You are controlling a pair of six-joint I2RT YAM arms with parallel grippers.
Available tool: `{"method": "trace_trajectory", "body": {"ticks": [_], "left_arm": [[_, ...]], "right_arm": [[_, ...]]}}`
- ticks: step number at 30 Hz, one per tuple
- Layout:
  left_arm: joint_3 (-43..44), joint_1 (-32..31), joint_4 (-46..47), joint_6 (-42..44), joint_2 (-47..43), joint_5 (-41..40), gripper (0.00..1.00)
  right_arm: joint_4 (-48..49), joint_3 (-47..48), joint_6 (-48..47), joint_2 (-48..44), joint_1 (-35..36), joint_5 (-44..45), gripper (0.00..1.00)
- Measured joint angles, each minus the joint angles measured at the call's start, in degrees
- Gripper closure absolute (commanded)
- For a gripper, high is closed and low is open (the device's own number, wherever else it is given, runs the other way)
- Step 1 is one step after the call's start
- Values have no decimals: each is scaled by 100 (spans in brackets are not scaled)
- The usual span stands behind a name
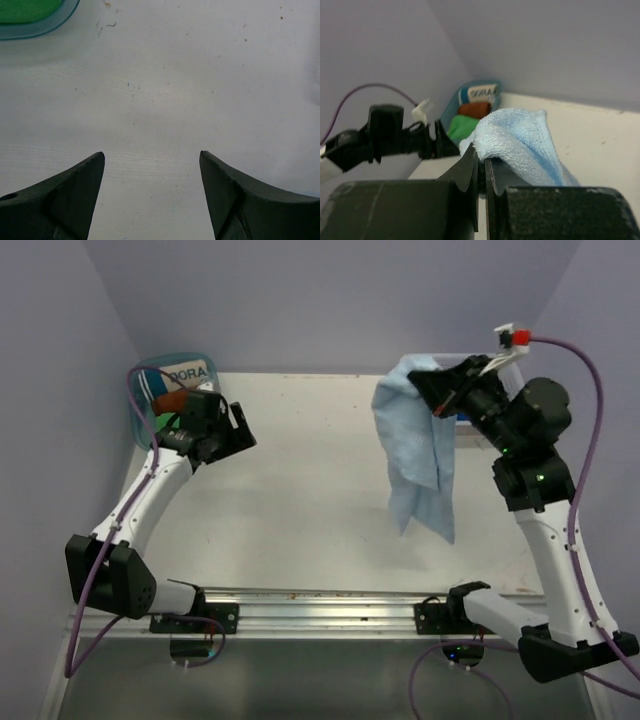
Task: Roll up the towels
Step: Move the towel to the center of the board, then flatten the towel
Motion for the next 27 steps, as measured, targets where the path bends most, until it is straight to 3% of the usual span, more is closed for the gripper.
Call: {"method": "trace_trajectory", "body": {"ticks": [1, 4, 6, 10, 13, 22, 27], "left_arm": [[52, 39, -48, 0, -15, -9, 19], [232, 48, -72, 44, -96, -15, 17], [343, 48, -63, 101, -133, 9, 17], [647, 46, -199, 302, 44, 190, 19], [577, -48, -199, 459, 234, 350, 22], [-922, -1965, 155, 472, 350, 1104, 18], [-1043, -2765, 472, 269, 647, 1123, 16]], "right_arm": [[4, -227, 7, -20, 271, -7, 100], [142, -986, 131, 203, 1185, 42, 61], [105, -1279, 197, 682, 1663, 92, 44], [-601, -1117, 90, 2085, 2118, 584, 36], [-1128, -1292, 4, 2433, 2105, 1209, 32], [-1408, -2898, 33, 898, 2017, 2302, 31], [-1598, -4140, 372, 584, 2017, 2378, 31]]}}
